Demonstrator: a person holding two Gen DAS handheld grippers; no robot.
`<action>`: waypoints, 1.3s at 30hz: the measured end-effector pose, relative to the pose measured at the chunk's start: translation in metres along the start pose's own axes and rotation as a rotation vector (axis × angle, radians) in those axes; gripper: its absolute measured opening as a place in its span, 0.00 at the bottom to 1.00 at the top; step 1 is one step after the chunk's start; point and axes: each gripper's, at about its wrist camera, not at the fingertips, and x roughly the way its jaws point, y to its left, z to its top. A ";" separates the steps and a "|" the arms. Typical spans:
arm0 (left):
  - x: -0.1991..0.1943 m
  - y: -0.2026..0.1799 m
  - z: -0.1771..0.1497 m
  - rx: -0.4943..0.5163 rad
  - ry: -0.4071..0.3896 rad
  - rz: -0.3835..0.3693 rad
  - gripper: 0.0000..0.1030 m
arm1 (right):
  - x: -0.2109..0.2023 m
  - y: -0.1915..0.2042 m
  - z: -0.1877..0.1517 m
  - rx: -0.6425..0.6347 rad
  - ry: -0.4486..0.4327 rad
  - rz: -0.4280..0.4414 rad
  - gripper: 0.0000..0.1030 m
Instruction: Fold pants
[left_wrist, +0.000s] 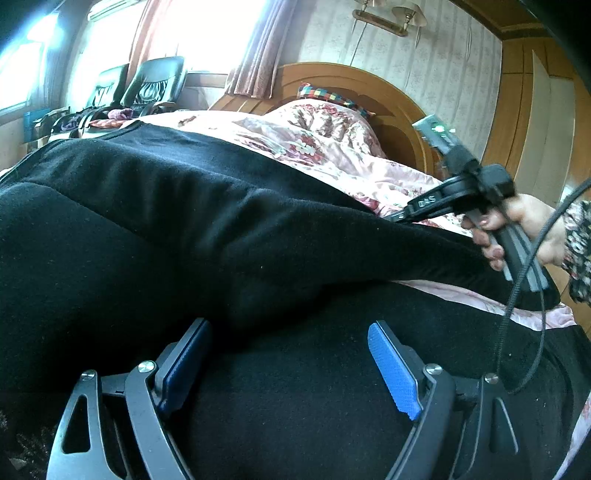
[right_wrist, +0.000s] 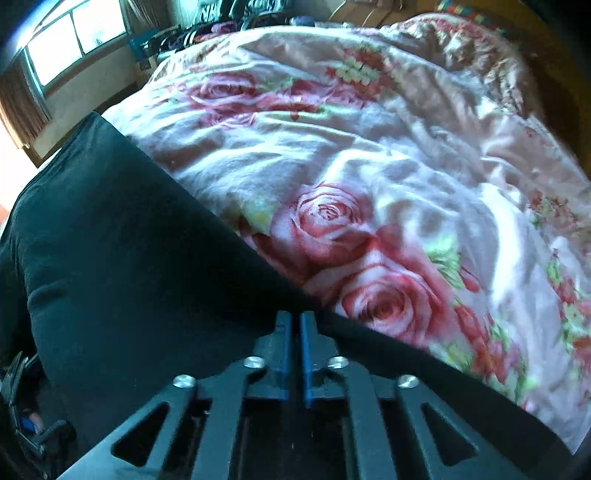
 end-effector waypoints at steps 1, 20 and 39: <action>0.000 0.000 0.000 0.000 0.000 0.000 0.85 | -0.007 0.001 -0.005 0.009 -0.019 0.004 0.01; -0.001 0.004 -0.001 -0.010 -0.007 -0.020 0.85 | 0.009 0.028 0.042 -0.075 -0.010 0.002 0.67; -0.002 0.004 0.004 -0.020 0.002 -0.041 0.85 | -0.074 0.085 -0.023 -0.126 -0.171 0.067 0.07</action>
